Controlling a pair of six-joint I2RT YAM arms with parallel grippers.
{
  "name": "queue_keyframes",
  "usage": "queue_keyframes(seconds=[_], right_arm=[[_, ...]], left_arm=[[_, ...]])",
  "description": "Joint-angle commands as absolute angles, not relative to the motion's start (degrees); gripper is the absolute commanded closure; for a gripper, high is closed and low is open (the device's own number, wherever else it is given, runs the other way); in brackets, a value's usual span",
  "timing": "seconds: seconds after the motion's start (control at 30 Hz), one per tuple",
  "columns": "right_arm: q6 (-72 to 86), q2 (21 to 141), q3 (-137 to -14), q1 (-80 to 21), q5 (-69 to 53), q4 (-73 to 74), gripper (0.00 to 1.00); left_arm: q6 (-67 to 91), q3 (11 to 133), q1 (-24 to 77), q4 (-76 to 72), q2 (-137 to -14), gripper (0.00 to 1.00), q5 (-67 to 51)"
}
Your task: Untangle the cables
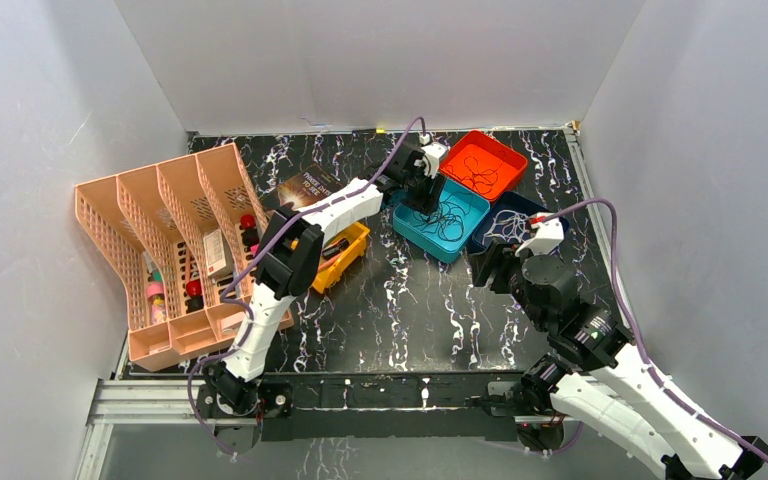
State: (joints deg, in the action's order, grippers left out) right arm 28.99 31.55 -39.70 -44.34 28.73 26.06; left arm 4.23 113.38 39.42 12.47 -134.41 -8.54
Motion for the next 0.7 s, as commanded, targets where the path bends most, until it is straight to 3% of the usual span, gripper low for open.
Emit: queue_keyframes(seconds=[0.0,0.3,0.67], right_arm=[[29.33,31.08,-39.64,-44.37,28.99,24.25,0.26],[27.22,30.79,-40.73,-44.3,30.38,23.65,0.26],[24.44,31.41,-41.25,-44.3,30.88,22.92,0.26]], left_arm=[[4.03,115.58,39.0,12.92,-131.29,0.48,-10.49],[5.31,111.75,39.02,11.01,-120.23,0.47,-10.31],[6.12,90.65,39.02,7.12,-99.7,0.43,-0.08]])
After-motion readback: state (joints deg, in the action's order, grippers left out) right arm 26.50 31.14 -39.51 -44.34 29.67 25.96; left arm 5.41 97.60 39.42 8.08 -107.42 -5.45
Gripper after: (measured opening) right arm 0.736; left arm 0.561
